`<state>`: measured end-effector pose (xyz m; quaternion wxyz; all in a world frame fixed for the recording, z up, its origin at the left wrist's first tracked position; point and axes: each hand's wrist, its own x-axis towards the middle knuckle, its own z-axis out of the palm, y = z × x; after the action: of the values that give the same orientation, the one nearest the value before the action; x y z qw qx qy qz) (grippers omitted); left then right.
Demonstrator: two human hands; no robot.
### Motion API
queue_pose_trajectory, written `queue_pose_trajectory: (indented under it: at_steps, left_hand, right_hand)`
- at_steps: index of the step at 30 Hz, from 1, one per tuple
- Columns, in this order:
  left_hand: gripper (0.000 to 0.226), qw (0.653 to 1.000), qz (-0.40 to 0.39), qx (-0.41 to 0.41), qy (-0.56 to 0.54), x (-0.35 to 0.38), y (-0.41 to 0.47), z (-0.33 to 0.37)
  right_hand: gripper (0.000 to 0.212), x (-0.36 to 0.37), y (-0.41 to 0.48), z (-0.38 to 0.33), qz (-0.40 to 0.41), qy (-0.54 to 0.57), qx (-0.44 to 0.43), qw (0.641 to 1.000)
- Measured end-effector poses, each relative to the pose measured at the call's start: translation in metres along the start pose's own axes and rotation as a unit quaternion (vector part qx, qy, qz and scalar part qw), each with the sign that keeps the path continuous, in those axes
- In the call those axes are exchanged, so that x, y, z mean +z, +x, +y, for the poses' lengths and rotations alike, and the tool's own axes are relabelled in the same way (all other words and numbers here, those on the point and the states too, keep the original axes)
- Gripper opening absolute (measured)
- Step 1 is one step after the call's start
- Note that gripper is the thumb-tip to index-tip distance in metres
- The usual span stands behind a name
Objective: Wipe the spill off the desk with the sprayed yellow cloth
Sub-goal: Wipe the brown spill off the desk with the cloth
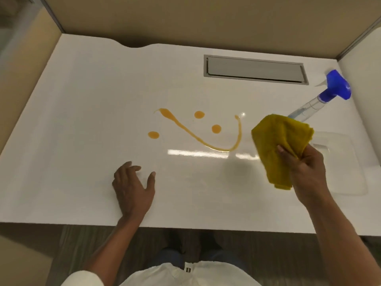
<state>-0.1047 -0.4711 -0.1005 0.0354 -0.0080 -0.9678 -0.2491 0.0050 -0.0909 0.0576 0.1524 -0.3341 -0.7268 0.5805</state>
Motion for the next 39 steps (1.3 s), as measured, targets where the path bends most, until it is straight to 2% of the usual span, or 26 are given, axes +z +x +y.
queue_pose_trajectory:
  at_steps: [2,4,6,10,13,17,24,31,35,39]
  left_hand:
    - [0.066,0.999,-0.008,-0.031,0.021,0.008,-0.011,-0.003]
    - [0.084,0.998,-0.027,-0.047,0.025,0.014,-0.018,-0.003]
    - [0.097,0.997,-0.040,-0.062,0.030,0.021,-0.024,-0.001]
    - [0.101,0.995,-0.033,-0.067,0.061,0.031,-0.031,0.001]
    - [0.099,0.994,-0.025,-0.072,0.076,0.031,-0.030,0.003]
    - [0.097,0.992,-0.018,-0.074,0.101,0.031,-0.030,0.005]
    - [0.095,0.990,-0.014,-0.075,0.120,0.033,-0.029,0.007]
    - [0.095,0.990,-0.005,-0.074,0.123,0.032,-0.027,0.007]
    - [0.094,0.990,-0.004,-0.068,0.123,0.032,-0.027,0.006]
    - [0.095,0.990,-0.008,-0.072,0.125,0.031,-0.028,0.006]
  right_hand:
    - [0.020,0.008,0.020,0.013,0.000,-0.078,-0.044,0.996]
    - [0.037,0.026,0.036,0.039,-0.028,-0.189,-0.083,0.978]
    - [0.052,0.046,0.045,0.074,-0.073,-0.308,-0.106,0.943]
    - [0.068,0.073,0.038,0.133,-0.185,-0.413,-0.147,0.879]
    - [0.074,0.066,0.039,0.149,-0.197,-0.402,-0.179,0.876]
    - [0.070,0.053,0.075,0.154,-0.202,-0.385,-0.178,0.883]
    - [0.068,0.095,0.155,0.133,-0.234,-0.369,-0.163,0.885]
    - [0.068,0.077,0.122,0.139,-0.267,-0.314,-0.212,0.886]
    - [0.073,0.078,0.140,0.131,-0.237,-0.296,-0.169,0.910]
    - [0.075,0.110,0.173,0.112,-0.244,-0.295,-0.158,0.910]
